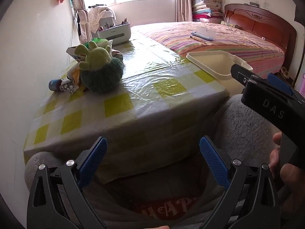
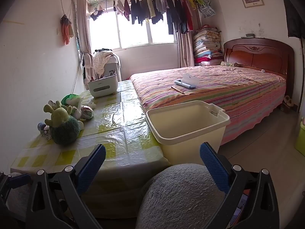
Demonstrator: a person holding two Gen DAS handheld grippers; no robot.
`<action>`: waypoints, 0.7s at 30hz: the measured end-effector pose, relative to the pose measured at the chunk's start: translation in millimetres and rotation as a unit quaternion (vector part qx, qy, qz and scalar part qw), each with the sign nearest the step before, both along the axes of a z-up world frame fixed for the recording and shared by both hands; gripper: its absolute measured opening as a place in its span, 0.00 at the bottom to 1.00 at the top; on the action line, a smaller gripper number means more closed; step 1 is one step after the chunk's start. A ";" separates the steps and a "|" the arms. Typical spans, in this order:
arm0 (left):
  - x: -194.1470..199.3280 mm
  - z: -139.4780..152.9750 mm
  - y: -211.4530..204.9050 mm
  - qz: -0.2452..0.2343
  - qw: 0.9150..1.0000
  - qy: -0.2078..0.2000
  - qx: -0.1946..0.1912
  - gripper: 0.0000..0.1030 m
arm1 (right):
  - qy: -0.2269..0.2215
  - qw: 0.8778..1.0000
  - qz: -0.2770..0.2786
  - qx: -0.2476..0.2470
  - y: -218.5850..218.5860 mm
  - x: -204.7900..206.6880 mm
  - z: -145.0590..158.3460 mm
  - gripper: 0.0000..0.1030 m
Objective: Collect trash
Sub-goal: 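Move both tools toward the cluttered checked table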
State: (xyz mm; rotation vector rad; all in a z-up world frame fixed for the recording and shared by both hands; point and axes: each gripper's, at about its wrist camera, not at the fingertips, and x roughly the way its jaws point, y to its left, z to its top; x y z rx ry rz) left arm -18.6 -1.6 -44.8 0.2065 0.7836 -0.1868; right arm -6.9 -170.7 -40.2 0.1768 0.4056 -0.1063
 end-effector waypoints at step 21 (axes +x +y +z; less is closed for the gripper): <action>-7.1 30.0 32.8 0.033 0.997 -0.028 -0.059 0.94 | -0.006 1.000 -0.010 -0.001 -6.1 -1.1 6.0 0.94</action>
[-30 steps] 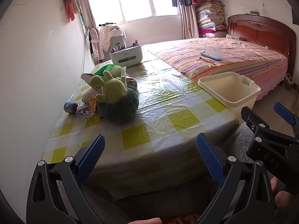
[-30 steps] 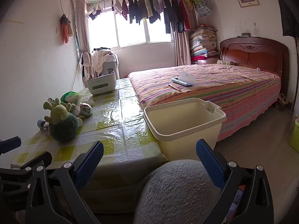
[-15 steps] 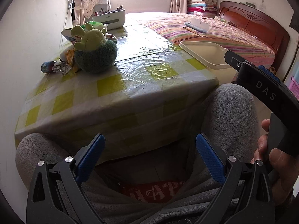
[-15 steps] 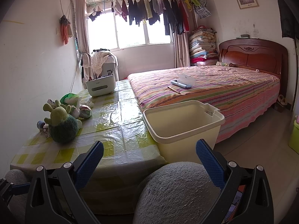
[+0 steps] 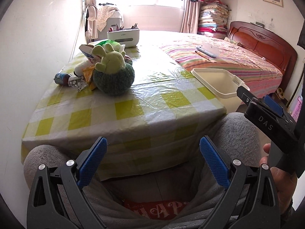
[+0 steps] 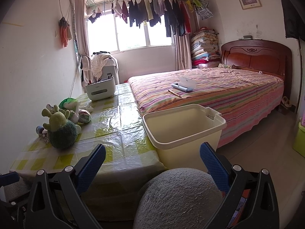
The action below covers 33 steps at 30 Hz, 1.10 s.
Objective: Collect trash
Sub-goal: 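Move both tools toward the cluttered checked table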
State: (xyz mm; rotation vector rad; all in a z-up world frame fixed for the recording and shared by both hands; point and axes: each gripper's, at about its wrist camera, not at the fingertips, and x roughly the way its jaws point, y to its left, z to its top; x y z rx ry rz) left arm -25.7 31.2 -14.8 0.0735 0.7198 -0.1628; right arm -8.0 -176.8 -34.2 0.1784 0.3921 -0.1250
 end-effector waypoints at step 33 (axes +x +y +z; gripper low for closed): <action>68.5 12.1 27.4 0.101 0.992 -0.045 0.053 0.94 | -0.001 0.998 0.058 0.002 22.3 55.8 16.9 0.94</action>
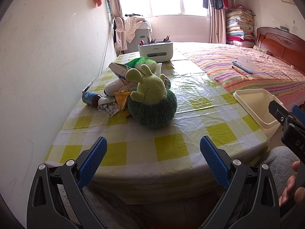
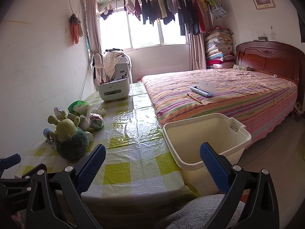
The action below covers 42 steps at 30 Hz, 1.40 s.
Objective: Collect trash
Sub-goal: 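Move both tools toward the cluttered checked table, then close the right tool around the green plush toy and lift it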
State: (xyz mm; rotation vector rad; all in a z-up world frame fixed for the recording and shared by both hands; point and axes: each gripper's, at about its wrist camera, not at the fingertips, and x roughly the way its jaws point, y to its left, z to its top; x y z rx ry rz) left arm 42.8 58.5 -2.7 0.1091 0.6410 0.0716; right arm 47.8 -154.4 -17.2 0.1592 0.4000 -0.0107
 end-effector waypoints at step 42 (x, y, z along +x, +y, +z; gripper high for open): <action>116.8 -11.1 177.4 0.127 0.989 -0.004 -0.074 0.94 | 0.149 0.900 0.404 -0.060 188.8 180.7 -38.0 0.94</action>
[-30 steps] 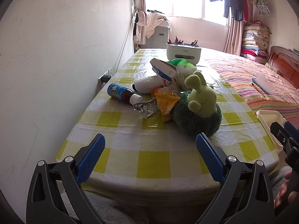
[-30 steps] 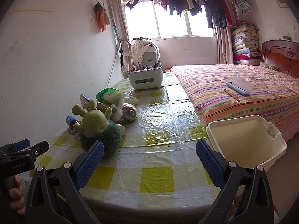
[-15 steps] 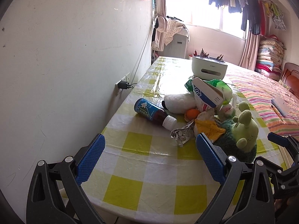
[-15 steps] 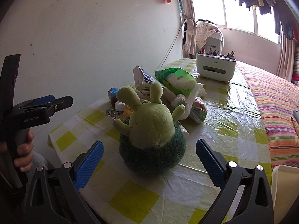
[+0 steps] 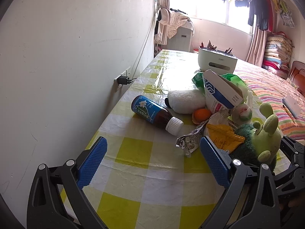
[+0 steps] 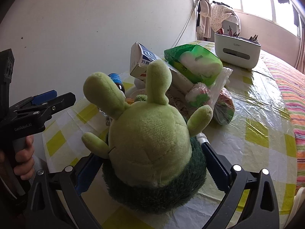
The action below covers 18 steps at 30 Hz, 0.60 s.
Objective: Collect trash
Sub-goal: 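Close the right tool around the green plush toy and lift it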
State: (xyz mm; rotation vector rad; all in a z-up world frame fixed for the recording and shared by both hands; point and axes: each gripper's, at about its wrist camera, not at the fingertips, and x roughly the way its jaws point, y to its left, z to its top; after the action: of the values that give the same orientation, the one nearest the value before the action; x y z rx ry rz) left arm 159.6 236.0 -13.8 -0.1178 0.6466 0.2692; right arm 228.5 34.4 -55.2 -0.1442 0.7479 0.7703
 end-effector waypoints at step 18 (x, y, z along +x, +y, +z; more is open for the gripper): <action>62.3 3.9 -10.5 0.046 0.998 0.043 0.029 0.94 | -0.001 1.000 -0.015 -0.002 -3.5 5.3 -1.5 0.94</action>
State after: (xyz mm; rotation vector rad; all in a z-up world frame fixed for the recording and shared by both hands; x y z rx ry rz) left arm 222.0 225.5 -9.9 -0.0808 0.7190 0.3841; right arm 233.8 30.9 -56.8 -0.1365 0.7492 0.7397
